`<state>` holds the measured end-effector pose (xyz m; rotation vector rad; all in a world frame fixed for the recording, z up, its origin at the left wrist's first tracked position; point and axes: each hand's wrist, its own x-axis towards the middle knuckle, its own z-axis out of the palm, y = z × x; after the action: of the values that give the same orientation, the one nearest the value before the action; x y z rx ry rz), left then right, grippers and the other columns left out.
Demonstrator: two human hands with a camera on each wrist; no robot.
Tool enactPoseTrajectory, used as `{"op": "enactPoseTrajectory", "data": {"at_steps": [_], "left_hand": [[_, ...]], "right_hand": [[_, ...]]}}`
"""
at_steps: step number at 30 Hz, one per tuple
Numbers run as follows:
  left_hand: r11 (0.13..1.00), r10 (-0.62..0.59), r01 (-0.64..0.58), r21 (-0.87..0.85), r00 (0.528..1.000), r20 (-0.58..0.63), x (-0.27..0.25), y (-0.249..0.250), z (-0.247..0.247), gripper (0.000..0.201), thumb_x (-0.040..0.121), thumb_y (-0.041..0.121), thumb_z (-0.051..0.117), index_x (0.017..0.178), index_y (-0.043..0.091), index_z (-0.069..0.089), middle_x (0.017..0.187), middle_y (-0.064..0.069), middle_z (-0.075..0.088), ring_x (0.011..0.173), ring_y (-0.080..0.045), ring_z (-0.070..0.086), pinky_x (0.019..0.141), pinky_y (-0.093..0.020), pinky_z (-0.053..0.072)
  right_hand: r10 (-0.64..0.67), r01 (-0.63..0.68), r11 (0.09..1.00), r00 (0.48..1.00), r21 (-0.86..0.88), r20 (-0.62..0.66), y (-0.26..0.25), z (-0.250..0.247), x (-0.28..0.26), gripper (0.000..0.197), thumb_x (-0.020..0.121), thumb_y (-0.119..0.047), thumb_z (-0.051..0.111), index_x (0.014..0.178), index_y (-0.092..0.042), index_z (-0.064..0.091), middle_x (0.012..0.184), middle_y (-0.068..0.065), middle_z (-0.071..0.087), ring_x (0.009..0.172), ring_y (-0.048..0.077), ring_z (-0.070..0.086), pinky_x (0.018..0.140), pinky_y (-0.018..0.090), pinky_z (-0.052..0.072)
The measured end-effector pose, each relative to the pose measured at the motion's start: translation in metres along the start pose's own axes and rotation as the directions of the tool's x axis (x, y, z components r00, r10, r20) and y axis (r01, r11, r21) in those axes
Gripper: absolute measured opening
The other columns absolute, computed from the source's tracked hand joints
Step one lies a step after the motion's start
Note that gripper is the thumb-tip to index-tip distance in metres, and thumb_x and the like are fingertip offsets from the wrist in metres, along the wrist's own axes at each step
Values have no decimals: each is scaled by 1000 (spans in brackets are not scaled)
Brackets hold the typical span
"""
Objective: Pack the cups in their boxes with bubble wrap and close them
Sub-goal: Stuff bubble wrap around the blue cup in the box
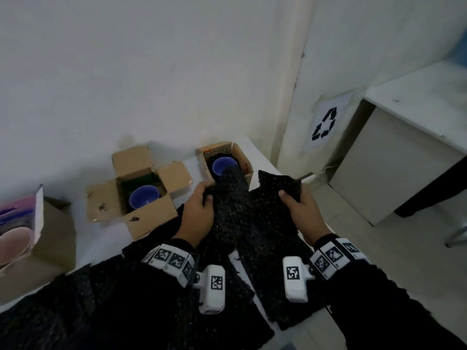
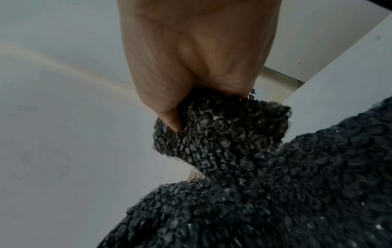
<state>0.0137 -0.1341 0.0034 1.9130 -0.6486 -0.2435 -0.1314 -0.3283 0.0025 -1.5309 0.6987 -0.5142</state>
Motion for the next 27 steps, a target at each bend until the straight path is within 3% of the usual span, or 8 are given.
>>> {"op": "enactPoseTrajectory", "data": {"at_steps": [2, 5, 9, 12, 14, 19, 22, 27], "left_hand": [[998, -47, 49, -37, 996, 77, -5, 1, 8, 28, 94, -9, 40, 102, 12, 58, 103, -4, 62, 93, -14, 55, 78, -3, 39], [980, -160, 180, -90, 967, 197, -10, -6, 26, 33, 90, -12, 39, 89, 15, 57, 95, -12, 61, 83, -22, 54, 78, -25, 44], [877, -336, 389, -283, 916, 220, -9, -2, 44, 7, 85, 21, 59, 81, 16, 56, 88, -14, 59, 86, -26, 55, 77, -37, 42], [944, -290, 310, -114, 943, 161, -2, 0, 47, 44, 71, 44, 82, 90, 14, 56, 91, 2, 65, 86, -15, 63, 78, -31, 51], [979, -175, 162, 123, 979, 108, 4, -2, 47, 40, 70, 32, 85, 77, 14, 49, 77, 3, 58, 74, -15, 56, 68, -32, 46], [990, -62, 48, 135, 992, 105, 25, 4, 44, 19, 90, 8, 63, 108, 13, 64, 104, 4, 59, 97, -11, 53, 85, -20, 39], [989, -31, 13, 147, 992, 120, 37, 7, 30, 34, 88, -4, 57, 82, 29, 49, 79, 11, 56, 73, -3, 51, 71, -23, 38], [979, -49, 72, 192, 992, -119, 55, 13, 3, 10, 86, 11, 59, 94, 14, 63, 89, -5, 64, 85, -22, 61, 74, -32, 47]], "right_hand": [[-10, 9, 997, 1000, -73, -25, 4, 3, 3, 24, 97, -23, 55, 121, -27, 53, 115, -4, 63, 109, 18, 59, 98, 43, 47], [-95, 89, 982, 995, -164, -27, 3, 5, 11, 21, 96, -7, 49, 111, -21, 53, 101, -5, 62, 98, 16, 57, 84, 32, 45], [0, 0, 992, 1000, -129, 3, -4, -1, 26, 19, 92, -3, 44, 86, -13, 59, 85, 1, 62, 85, 18, 57, 76, 32, 42], [203, -216, 967, 974, 137, 99, -6, -9, 37, 14, 87, -16, 57, 99, -9, 59, 96, 9, 64, 91, 22, 62, 81, 35, 47], [256, -293, 933, 949, 209, 185, -4, -14, 45, 37, 79, -14, 62, 114, -13, 51, 108, 10, 62, 97, 24, 62, 83, 40, 51], [154, -133, 986, 961, -106, 228, -5, -23, 67, 32, 83, 7, 54, 104, -18, 47, 87, 8, 55, 76, 22, 55, 63, 35, 44], [84, -53, 985, 978, -165, 190, -13, -19, 87, 32, 85, 11, 47, 85, -21, 55, 79, 5, 58, 70, 22, 54, 60, 31, 43], [6, -7, 1000, 995, 5, 98, -32, 9, 122, 9, 91, -10, 61, 88, -16, 67, 99, 7, 68, 97, 22, 64, 83, 34, 54]]}}
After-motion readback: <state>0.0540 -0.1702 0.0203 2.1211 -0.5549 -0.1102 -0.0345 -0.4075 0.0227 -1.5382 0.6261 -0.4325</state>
